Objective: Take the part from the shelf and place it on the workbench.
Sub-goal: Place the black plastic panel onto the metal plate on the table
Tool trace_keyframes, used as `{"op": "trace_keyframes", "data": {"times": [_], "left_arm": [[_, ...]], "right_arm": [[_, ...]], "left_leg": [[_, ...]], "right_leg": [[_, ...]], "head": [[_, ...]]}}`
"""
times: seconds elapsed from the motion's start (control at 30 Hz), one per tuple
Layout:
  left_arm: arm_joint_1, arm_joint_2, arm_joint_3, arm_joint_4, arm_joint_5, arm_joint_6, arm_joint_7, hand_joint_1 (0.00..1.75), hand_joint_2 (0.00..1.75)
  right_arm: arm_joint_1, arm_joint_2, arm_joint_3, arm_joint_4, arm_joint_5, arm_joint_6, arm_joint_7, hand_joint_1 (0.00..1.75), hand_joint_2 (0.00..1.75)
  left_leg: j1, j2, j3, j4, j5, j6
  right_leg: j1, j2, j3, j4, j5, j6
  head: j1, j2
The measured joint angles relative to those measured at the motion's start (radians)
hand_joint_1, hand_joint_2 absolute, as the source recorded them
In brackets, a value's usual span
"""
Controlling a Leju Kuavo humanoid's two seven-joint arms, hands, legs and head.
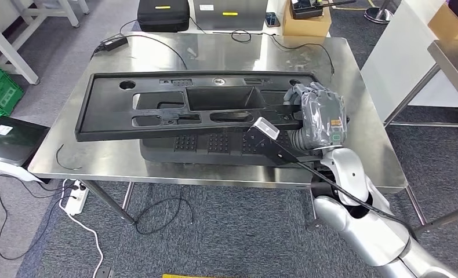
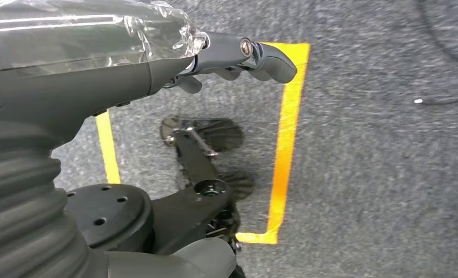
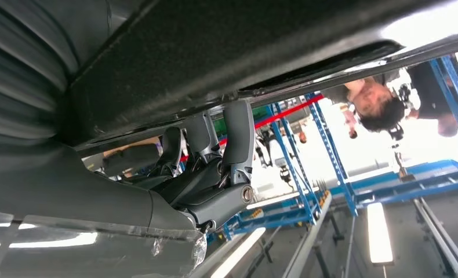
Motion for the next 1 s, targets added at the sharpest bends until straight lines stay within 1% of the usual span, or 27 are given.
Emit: {"op": "trace_keyframes", "data": {"times": [0.03,0.07,0.1,0.17,0.2,0.23,0.27,0.33,0.37,0.4,0.43,0.47,0.5,0.53,0.57,0.63,0.77,0.8,0.9,0.97,1.0], "left_arm": [[-0.001,-0.001,0.0,0.0,0.0,0.0,0.0,0.0,1.75],[-0.002,-0.002,0.0,0.0,0.001,0.001,0.001,0.0,1.75],[-0.003,-0.003,0.0,0.0,0.001,0.002,0.002,0.0,1.75],[-0.003,-0.003,0.0,0.0,0.0,0.003,0.002,0.0,1.75],[-0.004,-0.003,-0.001,0.0,0.0,0.003,0.002,0.0,1.75],[-0.006,-0.003,-0.001,0.0,-0.001,0.003,0.002,0.0,1.75],[-0.009,-0.003,-0.001,0.0,-0.002,0.003,0.004,0.0,1.75],[-0.013,-0.003,-0.001,0.0,-0.004,0.004,0.008,0.0,1.75],[-0.013,-0.003,-0.002,0.0,-0.004,0.004,0.011,0.0,1.75],[-0.013,-0.003,-0.003,0.0,-0.004,0.004,0.013,0.0,1.75],[-0.013,-0.003,-0.004,0.0,-0.004,0.003,0.015,0.0,1.75],[-0.013,-0.003,-0.005,0.0,-0.004,0.003,0.016,0.0,1.75],[-0.014,-0.002,-0.007,0.0,-0.004,0.003,0.016,0.0,1.75],[-0.016,-0.002,-0.008,0.0,-0.004,0.003,0.016,0.0,1.75],[-0.017,-0.002,-0.009,0.0,-0.004,0.003,0.017,0.0,1.75],[-0.02,-0.002,-0.009,0.0,-0.003,0.003,0.017,0.0,1.75],[-0.02,-0.002,-0.01,0.0,-0.003,0.002,0.018,0.0,1.75],[-0.02,-0.002,-0.012,0.0,0.0,-0.001,0.019,0.0,1.75],[-0.018,-0.002,-0.02,0.0,0.01,-0.01,0.021,0.0,1.75],[-0.018,-0.002,-0.023,0.0,0.01,-0.01,0.022,0.0,1.75],[-0.018,-0.002,-0.024,0.0,0.009,-0.01,0.022,0.0,1.75]], "right_arm": [[-0.004,0.001,0.001,0.002,0.001,0.001,0.001,1.75,1.75],[-0.008,0.002,0.002,0.004,0.003,0.001,0.002,1.75,1.75],[-0.011,0.003,0.003,0.006,0.004,0.002,0.004,1.75,1.75],[-0.015,0.004,0.003,0.01,0.007,0.003,0.006,1.75,1.75],[-0.017,0.005,0.004,0.013,0.008,0.004,0.007,1.75,1.75],[-0.02,0.006,0.004,0.015,0.009,0.005,0.008,1.75,1.75],[-0.023,0.008,0.004,0.017,0.009,0.006,0.009,1.75,1.75],[-0.026,0.01,0.005,0.02,0.009,0.008,0.011,1.75,1.75],[-0.026,0.011,0.006,0.023,0.009,0.01,0.012,1.75,1.75],[-0.025,0.011,0.007,0.025,0.009,0.012,0.013,1.75,1.75],[-0.024,0.012,0.008,0.028,0.01,0.014,0.013,1.75,1.75],[-0.024,0.012,0.008,0.03,0.01,0.016,0.014,1.75,1.75],[-0.024,0.012,0.009,0.032,0.01,0.016,0.014,1.75,1.75],[-0.024,0.013,0.009,0.034,0.01,0.017,0.014,1.75,1.75],[-0.025,0.013,0.009,0.035,0.01,0.017,0.014,1.75,1.75],[-0.026,0.013,0.009,0.036,0.011,0.017,0.014,1.75,1.75],[-0.026,0.013,0.009,0.036,0.011,0.017,0.014,1.75,1.75],[-0.026,0.014,0.009,0.039,0.011,0.017,0.015,1.75,1.75],[-0.025,0.017,0.011,0.051,0.011,0.018,0.016,1.75,1.75],[-0.029,0.021,0.011,0.056,0.012,0.024,0.015,1.75,1.75],[-0.034,0.024,0.011,0.062,0.014,0.031,0.016,1.75,1.75]], "left_leg": [[0.001,0.0,0.004,-0.001,-0.005,-0.004],[0.001,-0.001,0.007,-0.004,-0.008,-0.01],[0.0,-0.001,0.01,-0.004,-0.007,-0.018],[-0.004,-0.001,0.017,0.005,-0.011,-0.03],[-0.006,0.0,0.014,0.022,-0.016,-0.035],[-0.004,0.0,-0.002,0.057,-0.033,-0.041],[0.001,0.0,-0.032,0.111,-0.058,-0.047],[0.008,0.001,-0.111,0.236,-0.108,-0.058],[0.011,0.001,-0.142,0.273,-0.115,-0.06],[0.014,0.001,-0.155,0.275,-0.102,-0.062],[0.017,0.001,-0.155,0.248,-0.074,-0.062],[0.021,0.001,-0.134,0.181,-0.023,-0.064],[0.023,0.001,-0.111,0.116,0.017,-0.066],[0.022,0.001,-0.095,0.059,0.037,-0.066],[0.02,0.001,-0.084,0.02,0.05,-0.064],[0.015,0.002,-0.086,0.01,0.037,-0.055],[0.015,0.003,-0.086,0.013,0.042,-0.053],[0.015,-0.001,-0.085,0.013,0.047,-0.049],[0.015,-0.014,-0.082,0.013,0.056,-0.032],[0.013,-0.015,-0.082,0.013,0.055,-0.029],[0.013,-0.015,-0.082,0.013,0.055,-0.028]], "right_leg": [[0.005,-0.001,0.013,-0.043,0.016,-0.007],[0.01,-0.001,0.018,-0.064,0.019,-0.013],[0.012,-0.001,0.02,-0.071,0.015,-0.017],[0.005,0.0,0.037,-0.084,0.022,-0.025],[0.001,-0.001,0.047,-0.088,0.02,-0.029],[-0.004,-0.002,0.057,-0.091,0.018,-0.032],[-0.005,-0.003,0.064,-0.093,0.014,-0.036],[-0.005,-0.002,0.07,-0.093,0.006,-0.039],[-0.006,-0.001,0.074,-0.093,0.001,-0.039],[-0.007,0.001,0.08,-0.092,-0.004,-0.037],[-0.008,0.003,0.086,-0.091,-0.01,-0.035],[-0.009,0.004,0.095,-0.089,-0.018,-0.031],[-0.01,0.004,0.102,-0.087,-0.024,-0.027],[-0.011,0.005,0.105,-0.084,-0.03,-0.022],[-0.011,0.006,0.106,-0.081,-0.034,-0.017],[-0.009,0.006,0.101,-0.078,-0.037,-0.012],[-0.008,0.006,0.1,-0.079,-0.037,-0.011],[-0.008,0.007,0.102,-0.079,-0.039,-0.012],[-0.008,0.007,0.111,-0.086,-0.046,-0.015],[-0.009,0.007,0.113,-0.09,-0.046,-0.014],[-0.01,0.007,0.114,-0.092,-0.046,-0.011]], "head": [[0.002,0.0],[0.003,0.0],[0.003,0.0],[0.006,0.0],[0.003,0.0],[-0.002,0.0],[-0.009,0.0],[-0.022,0.0],[-0.026,0.0],[-0.029,0.0],[-0.033,0.0],[-0.037,0.0],[-0.041,0.0],[-0.046,0.0],[-0.051,0.0],[-0.057,0.0],[-0.056,0.0],[-0.048,0.0],[-0.015,0.0],[-0.007,0.0],[-0.004,0.0]]}}
